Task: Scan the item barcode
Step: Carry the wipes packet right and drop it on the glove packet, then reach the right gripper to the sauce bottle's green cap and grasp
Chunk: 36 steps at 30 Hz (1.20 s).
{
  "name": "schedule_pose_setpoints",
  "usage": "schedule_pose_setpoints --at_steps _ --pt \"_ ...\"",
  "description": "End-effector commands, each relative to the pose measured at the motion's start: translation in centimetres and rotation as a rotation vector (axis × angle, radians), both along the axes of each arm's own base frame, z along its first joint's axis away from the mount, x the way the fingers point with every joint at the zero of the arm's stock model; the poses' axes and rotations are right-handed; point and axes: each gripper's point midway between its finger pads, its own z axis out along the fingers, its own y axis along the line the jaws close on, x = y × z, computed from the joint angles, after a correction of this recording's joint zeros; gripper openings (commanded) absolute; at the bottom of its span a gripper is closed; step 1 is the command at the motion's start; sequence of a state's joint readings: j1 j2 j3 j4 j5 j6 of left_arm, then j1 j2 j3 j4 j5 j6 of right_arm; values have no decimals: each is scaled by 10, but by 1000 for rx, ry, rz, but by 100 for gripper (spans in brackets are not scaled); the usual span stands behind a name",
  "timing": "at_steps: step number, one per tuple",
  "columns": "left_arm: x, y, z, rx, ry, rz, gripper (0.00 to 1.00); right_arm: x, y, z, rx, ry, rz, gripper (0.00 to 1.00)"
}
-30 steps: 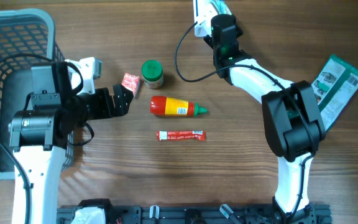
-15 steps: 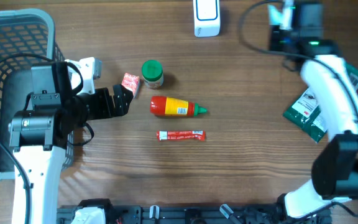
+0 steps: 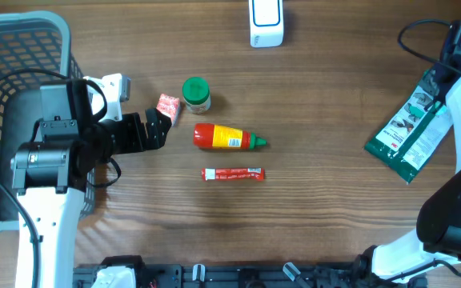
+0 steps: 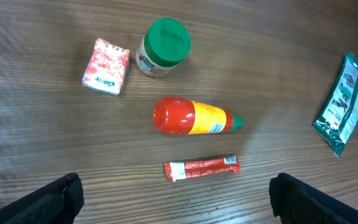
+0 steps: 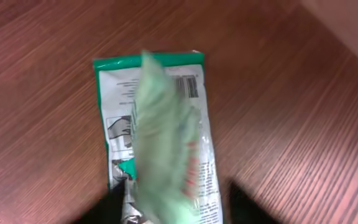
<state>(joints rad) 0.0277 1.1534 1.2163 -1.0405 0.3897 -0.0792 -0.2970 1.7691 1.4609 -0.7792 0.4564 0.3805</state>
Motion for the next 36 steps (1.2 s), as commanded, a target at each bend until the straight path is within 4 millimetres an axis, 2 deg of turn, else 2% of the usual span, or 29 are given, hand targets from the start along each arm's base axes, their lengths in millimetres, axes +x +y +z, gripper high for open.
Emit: schedule_pose_setpoints --at_steps 1,4,7,9,10,11,12,13,14,16,18,19,23,26,30,36 --pt "1 1 4 11 -19 -15 100 0 -1 -1 -42 50 36 94" --pt "1 1 4 11 -19 -15 100 1 8 -1 -44 82 87 95" --pt "1 1 4 11 -19 -15 100 17 44 0 6 82 271 94" --pt "1 1 4 12 -19 -15 100 37 92 2 76 55 515 89" --pt "1 1 4 11 -19 -15 100 43 109 2 108 43 600 89" --pt "1 1 4 12 -19 -15 100 52 154 2 193 9 827 88" --pt "1 1 4 12 -19 -15 100 55 189 4 268 -30 997 87" --pt "1 1 4 11 -19 -15 100 54 225 9 340 -81 1182 85" --pt "1 1 4 11 -19 -15 100 50 250 15 386 -124 1321 85" --pt "1 1 4 12 -19 -15 100 39 283 23 435 -181 1531 86" --pt "1 1 4 12 -19 -15 100 22 303 23 465 -210 1698 88" --pt "1 1 4 11 -19 -15 100 9 313 16 500 -218 1770 90" --pt "1 1 4 12 -19 -15 100 -14 326 -14 568 -212 1836 90" --pt "1 1 4 11 -19 -15 100 -27 335 -39 607 -233 1858 94" --pt "1 1 4 11 -19 -15 100 -33 349 -60 605 -274 1881 94" --pt "1 1 4 11 -19 -15 100 -29 375 -92 495 -303 1959 96"
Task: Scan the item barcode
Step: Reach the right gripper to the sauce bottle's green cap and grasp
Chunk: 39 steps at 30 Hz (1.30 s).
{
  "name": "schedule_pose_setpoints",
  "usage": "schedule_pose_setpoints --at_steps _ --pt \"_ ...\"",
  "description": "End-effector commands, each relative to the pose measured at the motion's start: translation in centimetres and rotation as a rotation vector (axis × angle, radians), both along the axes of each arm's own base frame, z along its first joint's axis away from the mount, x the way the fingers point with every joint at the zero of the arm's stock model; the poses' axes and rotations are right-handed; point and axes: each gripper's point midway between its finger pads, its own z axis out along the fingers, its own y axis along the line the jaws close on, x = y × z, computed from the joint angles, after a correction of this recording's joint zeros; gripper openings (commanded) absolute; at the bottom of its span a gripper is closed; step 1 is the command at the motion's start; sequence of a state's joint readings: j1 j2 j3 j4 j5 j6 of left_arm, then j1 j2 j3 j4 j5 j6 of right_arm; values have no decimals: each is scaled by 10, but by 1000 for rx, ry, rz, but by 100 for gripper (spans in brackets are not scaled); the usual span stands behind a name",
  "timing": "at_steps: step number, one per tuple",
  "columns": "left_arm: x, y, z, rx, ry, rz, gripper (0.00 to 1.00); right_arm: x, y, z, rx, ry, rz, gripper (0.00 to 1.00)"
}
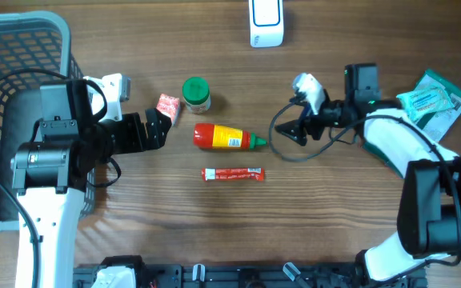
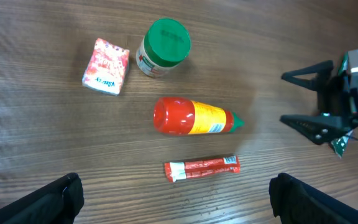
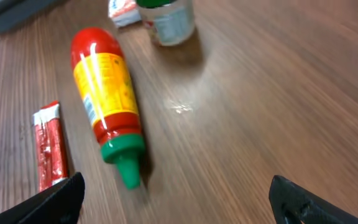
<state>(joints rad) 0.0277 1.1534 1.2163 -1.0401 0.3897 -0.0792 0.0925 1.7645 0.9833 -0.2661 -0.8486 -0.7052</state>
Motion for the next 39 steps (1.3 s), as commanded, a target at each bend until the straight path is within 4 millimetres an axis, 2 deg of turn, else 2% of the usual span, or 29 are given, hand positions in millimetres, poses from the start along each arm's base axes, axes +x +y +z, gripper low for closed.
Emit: schedule_pose_setpoints --at_steps 1,5,8,10,14,19,22,27,34,39 --pt "1 1 4 12 -19 -15 100 -6 16 -23 -15 14 24 97" --pt "1 1 4 11 -19 -15 100 -3 29 -39 -51 -20 53 98" --pt "1 1 4 12 -19 -15 100 -11 38 -52 -77 -62 138 98" --pt "1 1 4 11 -19 -15 100 -15 42 -60 -81 -58 167 99" --pt "1 1 4 12 -19 -15 100 -25 49 -63 -43 -71 235 100" --pt "1 1 4 11 -19 -15 100 -26 49 -81 -50 -74 262 99" --pt "1 1 4 12 -19 -15 100 -29 61 -77 43 -91 304 95" --pt "1 1 4 11 -19 -15 100 -34 69 -85 58 -86 329 93" --pt "1 1 4 11 -19 -15 100 -40 80 -88 78 -72 352 88" --pt "1 1 4 12 -19 -15 100 -42 83 -87 86 -73 362 75"
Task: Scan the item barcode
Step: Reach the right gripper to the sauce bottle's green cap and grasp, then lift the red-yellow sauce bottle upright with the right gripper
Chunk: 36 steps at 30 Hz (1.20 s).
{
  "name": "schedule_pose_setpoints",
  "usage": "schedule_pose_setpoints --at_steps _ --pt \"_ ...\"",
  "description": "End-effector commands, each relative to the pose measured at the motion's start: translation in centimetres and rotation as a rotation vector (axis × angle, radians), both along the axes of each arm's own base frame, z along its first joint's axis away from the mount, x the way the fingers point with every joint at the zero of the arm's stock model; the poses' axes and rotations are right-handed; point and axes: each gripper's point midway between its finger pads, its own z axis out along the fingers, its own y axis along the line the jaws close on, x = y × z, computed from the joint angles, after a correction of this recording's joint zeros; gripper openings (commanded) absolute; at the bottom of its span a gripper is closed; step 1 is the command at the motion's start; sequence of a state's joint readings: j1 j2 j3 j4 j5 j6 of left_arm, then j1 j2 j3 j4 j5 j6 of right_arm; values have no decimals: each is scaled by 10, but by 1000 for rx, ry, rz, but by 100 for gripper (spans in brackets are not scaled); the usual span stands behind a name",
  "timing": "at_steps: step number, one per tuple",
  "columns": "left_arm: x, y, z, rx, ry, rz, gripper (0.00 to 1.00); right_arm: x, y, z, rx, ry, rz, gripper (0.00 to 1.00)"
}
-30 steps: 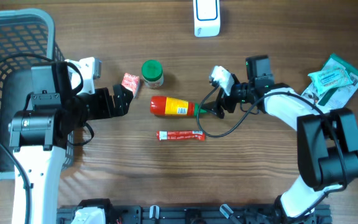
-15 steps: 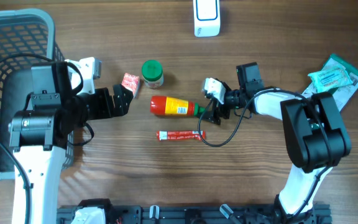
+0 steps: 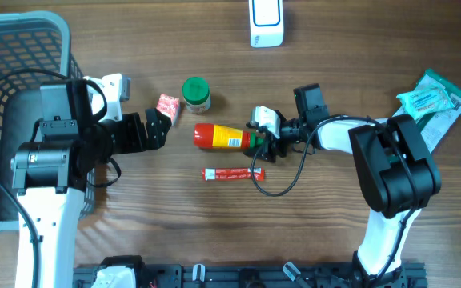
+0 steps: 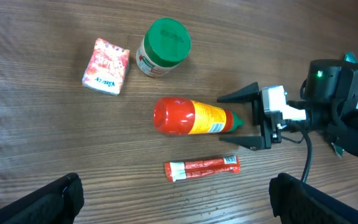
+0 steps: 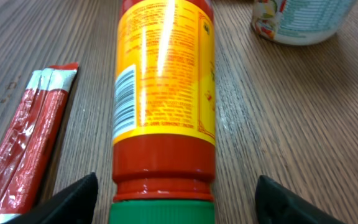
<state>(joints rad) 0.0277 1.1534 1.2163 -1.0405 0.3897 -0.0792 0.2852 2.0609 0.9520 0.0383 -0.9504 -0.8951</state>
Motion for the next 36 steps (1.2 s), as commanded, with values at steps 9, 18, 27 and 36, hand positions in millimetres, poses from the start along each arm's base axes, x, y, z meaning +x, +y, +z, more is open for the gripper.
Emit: schedule_pose_setpoints --at_steps 9,18,27,36 --pt "1 1 4 12 -19 -15 100 -11 3 -16 21 55 20 57" --pt "1 1 4 12 -19 -15 100 -12 4 -14 38 56 28 36" --pt "1 1 4 12 -19 -15 100 -9 10 -1 107 99 16 8" --pt "1 1 4 12 -19 -15 100 8 23 46 277 223 -40 4"
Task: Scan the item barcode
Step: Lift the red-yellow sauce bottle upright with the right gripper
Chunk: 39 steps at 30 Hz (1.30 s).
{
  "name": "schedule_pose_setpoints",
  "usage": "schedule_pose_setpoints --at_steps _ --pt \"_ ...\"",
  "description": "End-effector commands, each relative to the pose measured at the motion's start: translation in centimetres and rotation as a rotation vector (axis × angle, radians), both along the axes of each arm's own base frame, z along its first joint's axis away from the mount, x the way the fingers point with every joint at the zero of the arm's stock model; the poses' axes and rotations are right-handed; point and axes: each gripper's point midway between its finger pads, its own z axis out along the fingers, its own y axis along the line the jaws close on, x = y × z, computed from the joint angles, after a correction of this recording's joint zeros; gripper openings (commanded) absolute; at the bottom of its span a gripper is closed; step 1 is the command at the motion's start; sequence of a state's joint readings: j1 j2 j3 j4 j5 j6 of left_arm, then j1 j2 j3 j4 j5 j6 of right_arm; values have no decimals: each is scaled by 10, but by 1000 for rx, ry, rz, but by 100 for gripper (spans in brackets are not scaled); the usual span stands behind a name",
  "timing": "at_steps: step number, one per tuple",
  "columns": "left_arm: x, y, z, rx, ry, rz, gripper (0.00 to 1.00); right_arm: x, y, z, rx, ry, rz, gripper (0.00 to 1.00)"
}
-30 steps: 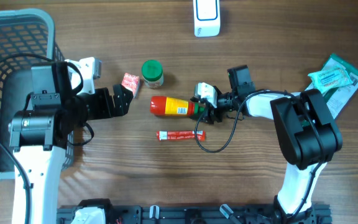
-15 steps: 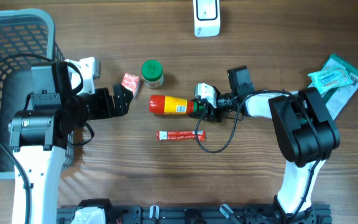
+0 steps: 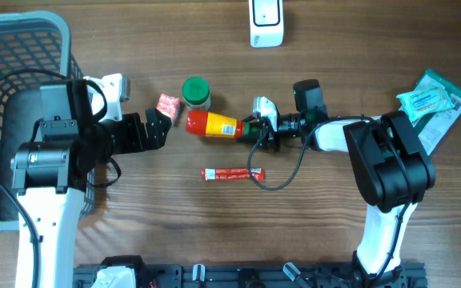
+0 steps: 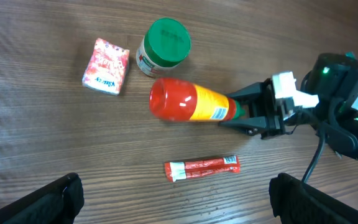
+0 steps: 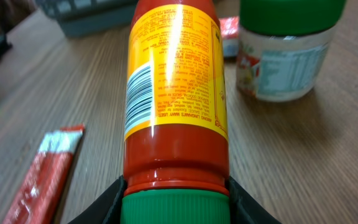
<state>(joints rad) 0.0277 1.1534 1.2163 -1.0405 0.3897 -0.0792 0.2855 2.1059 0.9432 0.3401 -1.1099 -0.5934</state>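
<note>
A red sauce bottle (image 3: 212,125) with a yellow label lies near the table's middle, green cap pointing right. My right gripper (image 3: 257,130) is shut on that cap (image 5: 174,208), a finger (image 5: 112,204) on each side. The label's barcode (image 5: 138,96) faces up and left in the right wrist view. In the left wrist view the bottle (image 4: 188,109) sits just below the jar. The white scanner (image 3: 266,20) stands at the far edge. My left gripper (image 4: 179,198) stays open, well left of the bottle, with nothing in it.
A green-lidded jar (image 3: 196,94) and a small red-and-pink packet (image 3: 167,106) lie just up and left of the bottle. A flat red sachet (image 3: 232,174) lies nearer the front. A grey basket (image 3: 22,48) fills the left side. A green packet (image 3: 428,98) lies far right.
My right gripper was open around the bottle's green cap and is now shut on it. The bottle has shifted up and left, toward the jar. The left arm has not moved.
My right gripper was at the far right edge by the green packet. Then the packet lay at the far right and the gripper stood open to the right of the bottle. Then its fingers flanked the cap, and now they grip it.
</note>
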Motion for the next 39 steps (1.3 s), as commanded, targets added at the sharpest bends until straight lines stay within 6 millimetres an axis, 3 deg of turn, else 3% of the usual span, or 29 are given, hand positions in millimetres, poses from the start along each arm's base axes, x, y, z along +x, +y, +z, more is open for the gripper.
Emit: schedule_pose_setpoints --at_steps 1,7,9,13,16,23,28,36,38,39 --pt "1 1 4 11 -19 -15 100 -4 3 24 78 157 -5 4" --pt "1 1 4 11 -19 -15 100 34 -27 94 63 100 -231 4" --pt "1 1 4 12 -19 -15 100 40 -44 138 47 8 -310 4" --pt "1 1 4 11 -19 -15 100 36 -65 193 -22 -93 -328 4" --pt "1 1 4 11 -19 -15 100 35 -75 211 -143 -156 -312 4" --pt "1 1 4 12 -19 -15 100 -5 -77 274 -251 -382 -70 4" --pt "1 1 4 12 -19 -15 100 -27 -68 294 -151 -361 7 4" --pt "1 1 4 11 -19 -15 100 -26 -68 294 -148 -356 5 4" --pt "1 1 4 12 -19 -15 100 -4 -77 285 -244 -307 -121 4" --pt "1 1 4 12 -19 -15 100 21 -90 275 -340 -249 -285 4"
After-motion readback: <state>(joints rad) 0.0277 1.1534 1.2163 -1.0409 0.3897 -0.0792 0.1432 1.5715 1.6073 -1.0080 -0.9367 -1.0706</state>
